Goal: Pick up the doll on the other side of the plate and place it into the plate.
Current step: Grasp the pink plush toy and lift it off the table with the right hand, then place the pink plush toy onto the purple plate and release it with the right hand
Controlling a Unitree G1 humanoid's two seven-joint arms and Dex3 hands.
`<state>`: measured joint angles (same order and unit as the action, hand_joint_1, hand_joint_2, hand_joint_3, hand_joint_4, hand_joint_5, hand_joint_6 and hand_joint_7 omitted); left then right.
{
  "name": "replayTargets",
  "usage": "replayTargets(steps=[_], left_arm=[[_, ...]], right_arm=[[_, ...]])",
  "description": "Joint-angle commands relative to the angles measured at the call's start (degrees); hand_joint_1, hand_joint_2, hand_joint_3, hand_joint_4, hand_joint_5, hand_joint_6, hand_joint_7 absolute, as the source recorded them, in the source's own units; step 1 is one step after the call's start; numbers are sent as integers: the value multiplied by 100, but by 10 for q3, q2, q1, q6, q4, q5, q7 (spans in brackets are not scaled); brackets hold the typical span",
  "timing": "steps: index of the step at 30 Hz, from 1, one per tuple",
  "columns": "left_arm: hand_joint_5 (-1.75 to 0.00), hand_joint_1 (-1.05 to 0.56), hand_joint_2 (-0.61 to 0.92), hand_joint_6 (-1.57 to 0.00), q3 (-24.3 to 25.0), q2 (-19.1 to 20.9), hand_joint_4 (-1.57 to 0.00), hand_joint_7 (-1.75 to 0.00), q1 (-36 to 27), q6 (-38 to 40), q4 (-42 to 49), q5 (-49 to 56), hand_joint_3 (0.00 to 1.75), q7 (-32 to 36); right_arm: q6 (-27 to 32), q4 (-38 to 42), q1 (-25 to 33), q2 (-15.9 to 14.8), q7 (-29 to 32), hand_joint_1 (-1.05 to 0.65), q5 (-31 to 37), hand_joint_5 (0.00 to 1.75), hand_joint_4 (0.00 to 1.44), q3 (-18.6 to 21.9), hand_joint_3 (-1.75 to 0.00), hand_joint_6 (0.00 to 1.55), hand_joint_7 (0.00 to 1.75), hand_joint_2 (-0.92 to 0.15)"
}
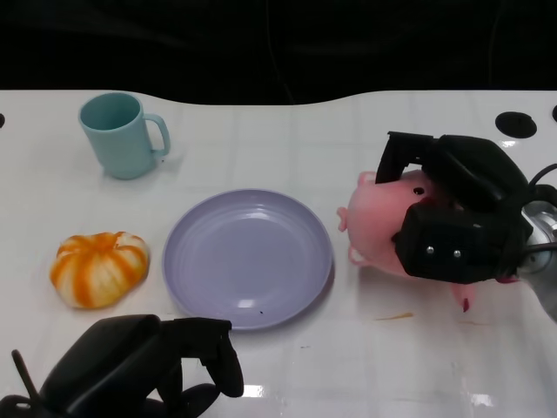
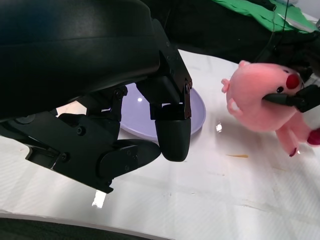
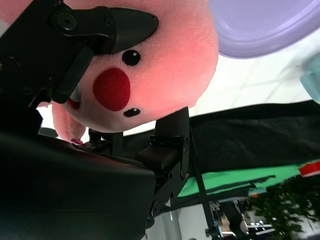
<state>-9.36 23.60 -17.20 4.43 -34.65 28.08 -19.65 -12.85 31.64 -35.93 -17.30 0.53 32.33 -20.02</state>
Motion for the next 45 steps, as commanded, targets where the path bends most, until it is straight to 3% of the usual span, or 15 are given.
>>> replayTargets(steps=[1,14,18,24,29,37,38,41,42,44,45], left_arm=[[-148,-20,70,-76,-2,1,-70,-110,2,-5,5,2,74,1],[-147,-21,68,-77,-21,-14,-72,-110,8,-20,23,25,75,16],[-142,-20,67,-78,-26,-18,-75,-108,5,-20,20,33,76,17],[-144,-20,67,-77,-29,-24,-73,-109,2,-16,15,39,76,15],[-143,-20,67,-78,-35,-27,-73,-109,1,-12,8,49,76,13],[-139,-21,68,-77,-37,-32,-74,-109,-1,-7,3,52,74,10],[-140,-21,68,-77,-38,-33,-74,-109,-1,-4,2,52,73,9],[-140,-20,69,-77,-38,-33,-74,-108,0,-4,0,51,71,8],[-140,-20,70,-78,-37,-34,-74,-108,0,-5,1,50,70,9],[-140,-20,70,-78,-38,-35,-74,-108,0,-5,1,50,70,10],[-140,-20,70,-78,-37,-34,-74,-108,0,-5,1,50,69,10]], right_arm=[[-8,-17,-15,5,8,-18,-4,175,95,8,-133,74,175,-34],[-18,-18,-68,72,4,-17,-28,175,90,16,-143,72,175,-32],[-63,10,-97,99,43,-16,-1,175,91,-9,-144,74,175,-25],[-28,26,-129,144,21,-21,18,175,94,-39,-134,72,175,-28],[-21,45,-148,175,24,-23,27,175,97,-54,-144,73,175,-23],[-21,78,-167,202,20,-27,34,175,98,-77,-134,71,175,-26],[-17,77,-168,203,9,-28,30,175,99,-78,-131,72,168,-27],[-7,69,-168,202,-36,-30,11,175,94,-76,-105,80,106,-38],[-5,66,-168,199,-54,-31,8,171,83,-77,-90,81,81,-45],[-1,59,-172,187,-91,-40,14,103,62,-87,-54,71,38,-63],[3,55,-174,182,-106,-49,20,71,53,-92,-29,62,18,-79]])
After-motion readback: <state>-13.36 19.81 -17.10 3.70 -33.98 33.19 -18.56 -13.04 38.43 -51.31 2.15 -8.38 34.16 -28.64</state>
